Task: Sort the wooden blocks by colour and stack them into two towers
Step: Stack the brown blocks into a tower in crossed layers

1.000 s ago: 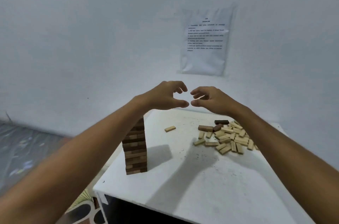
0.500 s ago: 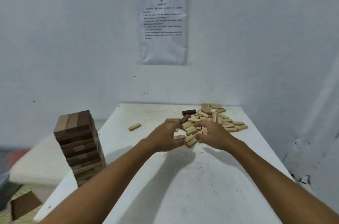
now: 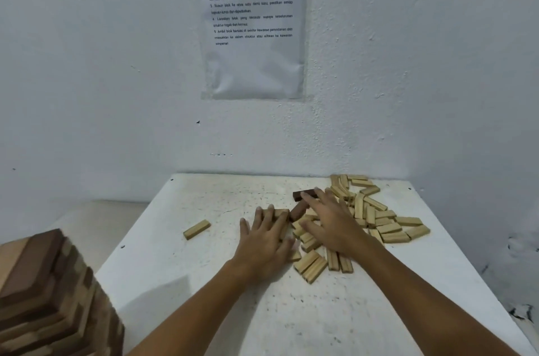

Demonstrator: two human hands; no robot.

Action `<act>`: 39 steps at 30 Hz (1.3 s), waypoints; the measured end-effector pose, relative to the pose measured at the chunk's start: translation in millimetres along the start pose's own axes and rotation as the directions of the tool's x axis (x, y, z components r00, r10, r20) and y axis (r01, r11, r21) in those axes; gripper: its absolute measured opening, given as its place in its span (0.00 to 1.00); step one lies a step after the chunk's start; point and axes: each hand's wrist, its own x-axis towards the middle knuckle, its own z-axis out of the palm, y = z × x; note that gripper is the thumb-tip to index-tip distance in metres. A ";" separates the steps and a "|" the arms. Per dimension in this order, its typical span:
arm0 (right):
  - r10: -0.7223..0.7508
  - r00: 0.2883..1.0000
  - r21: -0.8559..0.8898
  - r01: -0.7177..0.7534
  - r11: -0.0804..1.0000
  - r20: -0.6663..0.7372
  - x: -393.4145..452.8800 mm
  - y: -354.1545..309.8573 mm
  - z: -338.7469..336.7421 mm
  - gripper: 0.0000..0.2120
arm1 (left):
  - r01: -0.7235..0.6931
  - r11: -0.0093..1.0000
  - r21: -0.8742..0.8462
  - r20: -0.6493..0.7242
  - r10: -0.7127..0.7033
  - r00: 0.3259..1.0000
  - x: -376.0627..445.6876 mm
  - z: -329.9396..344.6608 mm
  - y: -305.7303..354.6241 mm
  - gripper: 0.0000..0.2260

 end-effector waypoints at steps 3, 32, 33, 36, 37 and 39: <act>-0.020 0.994 -0.063 0.027 0.998 0.110 39.0 4.5 -3.6 0.34 | 0.049 0.998 -0.026 0.000 -0.049 0.999 19.9 -1.9 -8.1 0.26; -0.049 0.974 0.199 0.095 0.975 -0.222 -11.2 -50.7 4.5 0.19 | 0.030 0.902 -0.430 -0.458 -0.247 0.854 -27.6 -22.0 -16.3 0.10; -0.029 0.976 0.219 0.077 0.973 -0.215 -27.0 -55.9 5.7 0.20 | 0.026 0.896 -0.443 -0.440 -0.243 0.864 -40.5 -19.5 -12.8 0.09; 0.004 0.983 0.262 0.046 0.964 -0.185 -73.3 -68.7 10.3 0.23 | 0.025 0.890 -0.454 -0.392 -0.226 0.892 -77.7 -10.7 -4.0 0.08; 0.007 0.984 0.271 0.043 0.962 -0.180 -86.6 -71.9 12.2 0.23 | 0.023 0.890 -0.455 -0.389 -0.222 0.894 -89.5 -8.0 -1.4 0.08; 0.016 0.983 0.270 0.035 0.962 -0.184 -115.4 -78.8 16.6 0.22 | 0.029 0.886 -0.462 -0.375 -0.224 0.900 -117.9 -3.4 5.7 0.08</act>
